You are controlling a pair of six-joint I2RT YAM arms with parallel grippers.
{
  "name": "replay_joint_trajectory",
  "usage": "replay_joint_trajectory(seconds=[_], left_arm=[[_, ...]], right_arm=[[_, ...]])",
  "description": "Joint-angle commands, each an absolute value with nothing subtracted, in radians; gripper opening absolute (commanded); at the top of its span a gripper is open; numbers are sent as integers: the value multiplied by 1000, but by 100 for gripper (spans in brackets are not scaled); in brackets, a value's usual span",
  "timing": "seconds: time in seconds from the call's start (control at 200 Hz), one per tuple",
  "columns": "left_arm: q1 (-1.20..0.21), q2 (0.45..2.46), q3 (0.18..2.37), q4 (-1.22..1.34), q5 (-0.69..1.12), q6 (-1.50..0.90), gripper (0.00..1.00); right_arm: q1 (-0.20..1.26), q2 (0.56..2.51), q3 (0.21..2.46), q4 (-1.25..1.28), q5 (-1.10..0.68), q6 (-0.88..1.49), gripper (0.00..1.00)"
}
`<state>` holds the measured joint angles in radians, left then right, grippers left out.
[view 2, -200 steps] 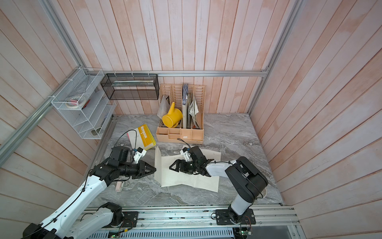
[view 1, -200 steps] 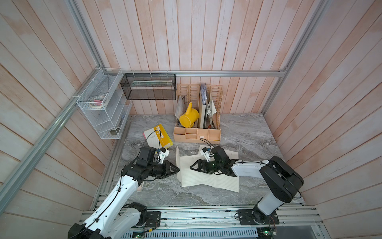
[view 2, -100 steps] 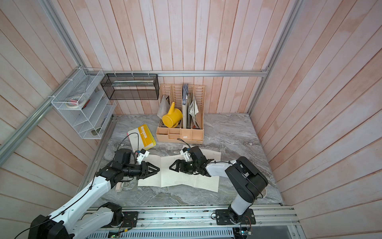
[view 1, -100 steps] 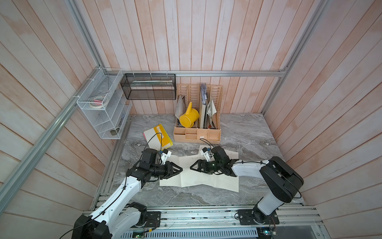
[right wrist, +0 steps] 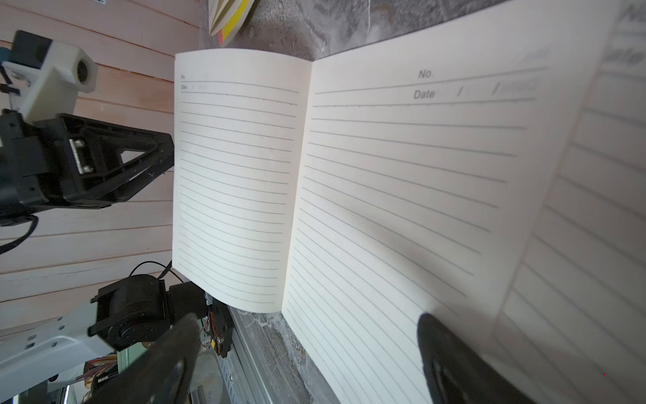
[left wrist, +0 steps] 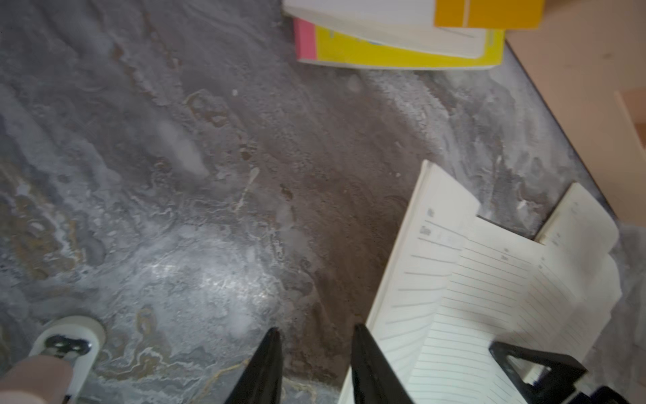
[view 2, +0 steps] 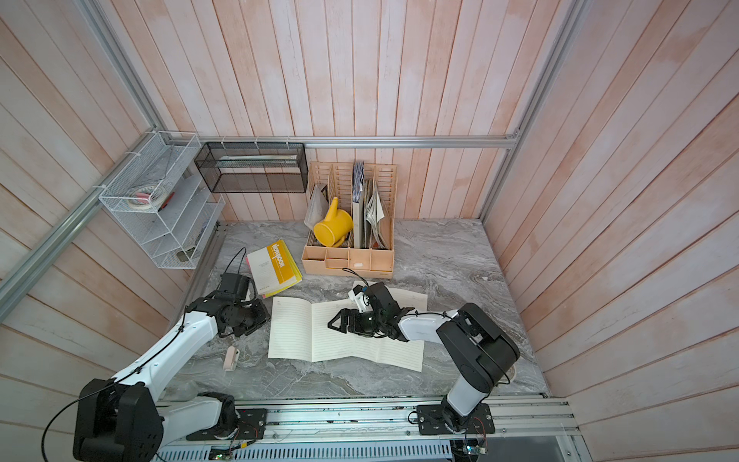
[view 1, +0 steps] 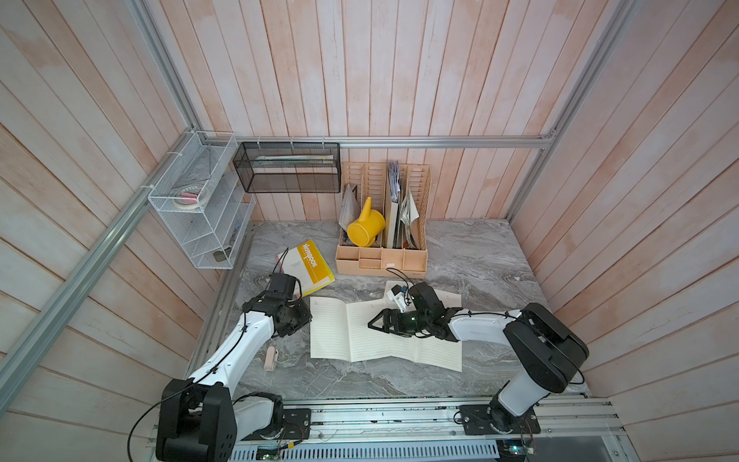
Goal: Close the notebook
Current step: Close the notebook at the center of the board.
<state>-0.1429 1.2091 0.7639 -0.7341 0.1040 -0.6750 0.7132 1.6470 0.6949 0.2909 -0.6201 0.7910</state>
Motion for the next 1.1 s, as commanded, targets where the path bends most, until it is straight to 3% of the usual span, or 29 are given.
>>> replay_joint_trajectory(seconds=[0.0, 0.35, 0.625, 0.81, 1.095], left_arm=[[-125, 1160, 732, -723, -19, -707, 36], [-112, 1227, 635, -644, 57, -712, 38], [-112, 1166, 544, -426, 349, -683, 42], [-113, 1086, 523, -368, 452, -667, 43], [-112, 1062, 432, -113, 741, -761, 44]], right_arm=[[720, 1629, 680, 277, -624, 772, 98], [719, 1645, 690, 292, -638, 775, 98], [720, 1646, 683, 293, -637, 777, 98], [719, 1653, 683, 300, -637, 778, 98], [720, 1664, 684, 310, -645, 782, 98]])
